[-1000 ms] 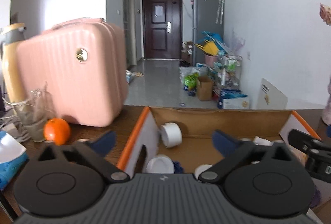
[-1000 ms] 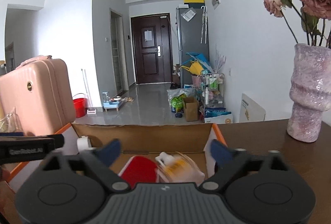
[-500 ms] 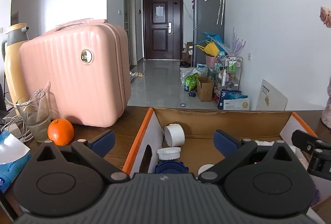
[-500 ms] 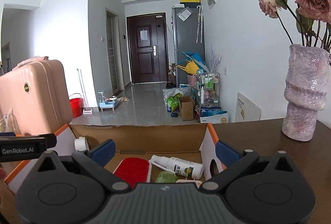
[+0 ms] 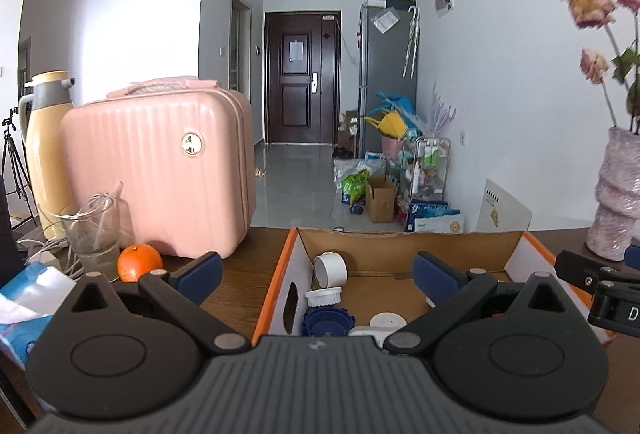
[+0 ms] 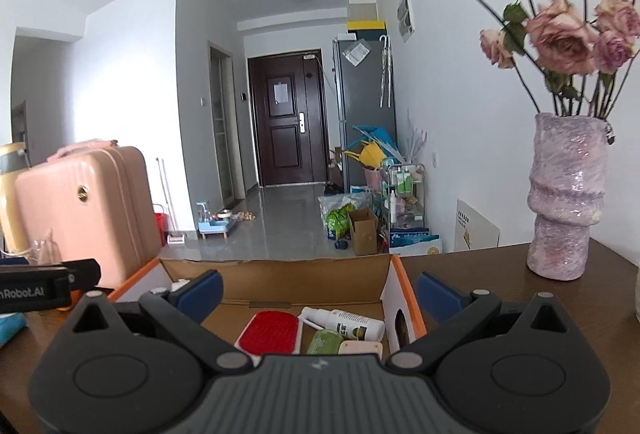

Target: Organize rigid objects

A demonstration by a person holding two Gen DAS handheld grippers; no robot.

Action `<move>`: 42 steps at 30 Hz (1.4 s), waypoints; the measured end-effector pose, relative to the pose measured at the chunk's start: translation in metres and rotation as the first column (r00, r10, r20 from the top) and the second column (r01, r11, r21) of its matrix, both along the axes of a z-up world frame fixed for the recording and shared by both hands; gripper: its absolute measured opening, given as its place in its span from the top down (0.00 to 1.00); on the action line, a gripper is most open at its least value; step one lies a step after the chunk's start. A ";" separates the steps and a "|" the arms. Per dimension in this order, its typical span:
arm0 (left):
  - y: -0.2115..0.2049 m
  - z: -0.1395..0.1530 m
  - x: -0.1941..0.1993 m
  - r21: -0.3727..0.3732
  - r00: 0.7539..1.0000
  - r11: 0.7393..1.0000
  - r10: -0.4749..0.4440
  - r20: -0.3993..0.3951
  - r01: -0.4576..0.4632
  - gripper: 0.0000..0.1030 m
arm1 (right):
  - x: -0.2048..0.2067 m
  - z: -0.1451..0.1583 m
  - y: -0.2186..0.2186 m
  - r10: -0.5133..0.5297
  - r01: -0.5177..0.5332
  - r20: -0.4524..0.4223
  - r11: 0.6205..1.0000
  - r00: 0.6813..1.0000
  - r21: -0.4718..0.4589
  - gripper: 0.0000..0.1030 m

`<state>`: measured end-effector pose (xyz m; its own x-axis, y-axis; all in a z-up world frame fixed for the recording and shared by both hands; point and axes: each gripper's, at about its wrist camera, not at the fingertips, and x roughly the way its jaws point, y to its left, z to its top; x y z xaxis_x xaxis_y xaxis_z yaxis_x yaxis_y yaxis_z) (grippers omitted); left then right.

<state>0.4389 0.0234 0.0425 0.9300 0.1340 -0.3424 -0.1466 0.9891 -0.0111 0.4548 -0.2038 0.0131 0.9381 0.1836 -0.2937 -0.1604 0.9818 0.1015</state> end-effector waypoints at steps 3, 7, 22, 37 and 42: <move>0.001 0.004 -0.022 0.000 1.000 1.000 -0.008 0.018 0.008 0.00 | -0.022 0.006 -0.001 0.009 -0.009 0.022 1.000 1.000 -0.003 0.00; 0.002 0.009 -0.055 0.007 0.999 1.000 -0.017 0.037 0.017 0.00 | -0.055 0.014 -0.002 0.025 -0.025 0.052 1.000 0.998 -0.005 0.00; -0.006 0.015 -0.200 0.028 0.993 0.998 -0.061 0.105 0.059 0.00 | -0.202 0.024 -0.009 0.073 -0.070 0.146 0.997 0.987 -0.025 0.00; -0.011 -0.019 -0.309 0.019 0.996 0.997 -0.072 0.047 0.071 0.00 | -0.321 -0.003 -0.025 0.078 -0.075 0.090 0.996 0.993 -0.041 0.00; -0.010 -0.024 -0.332 0.008 0.996 0.997 -0.078 0.037 0.078 0.00 | -0.342 -0.009 -0.025 0.082 -0.080 0.078 0.996 0.994 -0.037 0.00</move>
